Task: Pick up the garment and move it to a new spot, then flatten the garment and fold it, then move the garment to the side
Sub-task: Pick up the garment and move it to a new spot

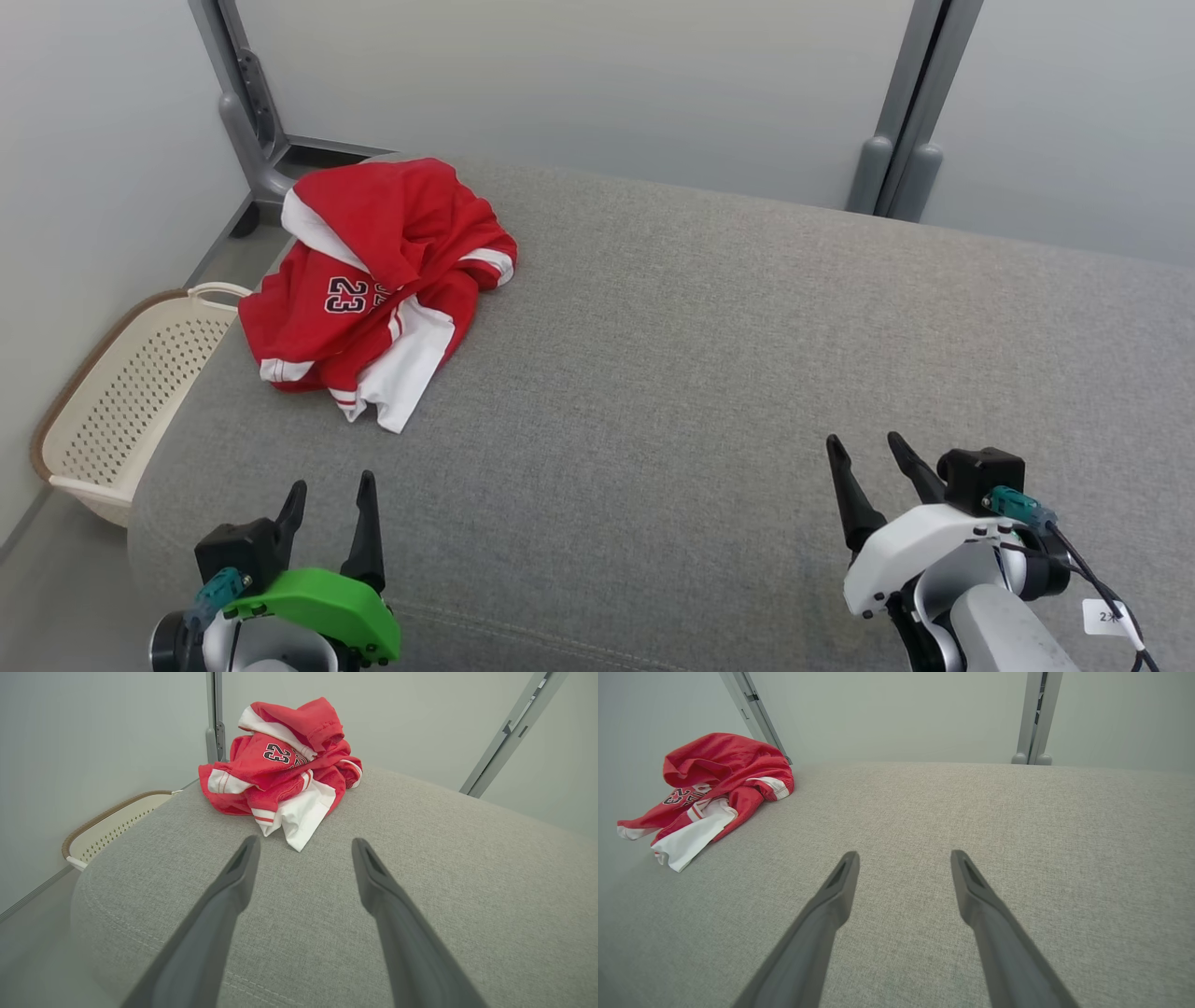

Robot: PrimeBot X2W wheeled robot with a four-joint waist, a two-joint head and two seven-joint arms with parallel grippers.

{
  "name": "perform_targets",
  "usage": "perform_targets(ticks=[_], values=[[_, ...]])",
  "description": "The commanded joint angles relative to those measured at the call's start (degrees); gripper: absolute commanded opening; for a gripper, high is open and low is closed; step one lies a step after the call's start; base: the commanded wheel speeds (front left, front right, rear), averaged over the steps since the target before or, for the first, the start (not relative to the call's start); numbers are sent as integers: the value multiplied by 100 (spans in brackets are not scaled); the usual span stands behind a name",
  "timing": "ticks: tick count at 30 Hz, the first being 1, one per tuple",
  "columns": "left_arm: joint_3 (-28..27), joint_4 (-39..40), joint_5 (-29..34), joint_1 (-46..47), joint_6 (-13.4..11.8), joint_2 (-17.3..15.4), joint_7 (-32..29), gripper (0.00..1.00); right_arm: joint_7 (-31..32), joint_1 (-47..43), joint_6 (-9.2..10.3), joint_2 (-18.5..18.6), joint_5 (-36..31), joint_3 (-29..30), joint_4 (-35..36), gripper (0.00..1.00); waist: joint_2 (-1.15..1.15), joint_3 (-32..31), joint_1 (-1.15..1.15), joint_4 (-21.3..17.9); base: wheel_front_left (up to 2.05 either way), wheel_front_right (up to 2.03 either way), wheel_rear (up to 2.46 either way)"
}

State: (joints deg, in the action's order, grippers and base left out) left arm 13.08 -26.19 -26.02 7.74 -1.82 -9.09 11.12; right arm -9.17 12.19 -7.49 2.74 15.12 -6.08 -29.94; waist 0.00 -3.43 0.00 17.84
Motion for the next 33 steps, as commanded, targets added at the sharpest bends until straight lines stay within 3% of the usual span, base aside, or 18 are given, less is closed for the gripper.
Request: perform_targets(ticks=[1,18,33], values=[[8,21,-30,-36,-29,-37,-19,100,-32,57,0,27,47,-4,-21,100,0,-8,0,11,0,0,0],[121,-11,-141,130,-27,46,-165,100,10,28,0,27,-27,57,22,100,0,73,0,215,0,0,0],[136,-639,-509,2216,201,267,-1112,100,685,304,0,31,-602,427,1520,100,0,1483,0,335,0,0,0]])
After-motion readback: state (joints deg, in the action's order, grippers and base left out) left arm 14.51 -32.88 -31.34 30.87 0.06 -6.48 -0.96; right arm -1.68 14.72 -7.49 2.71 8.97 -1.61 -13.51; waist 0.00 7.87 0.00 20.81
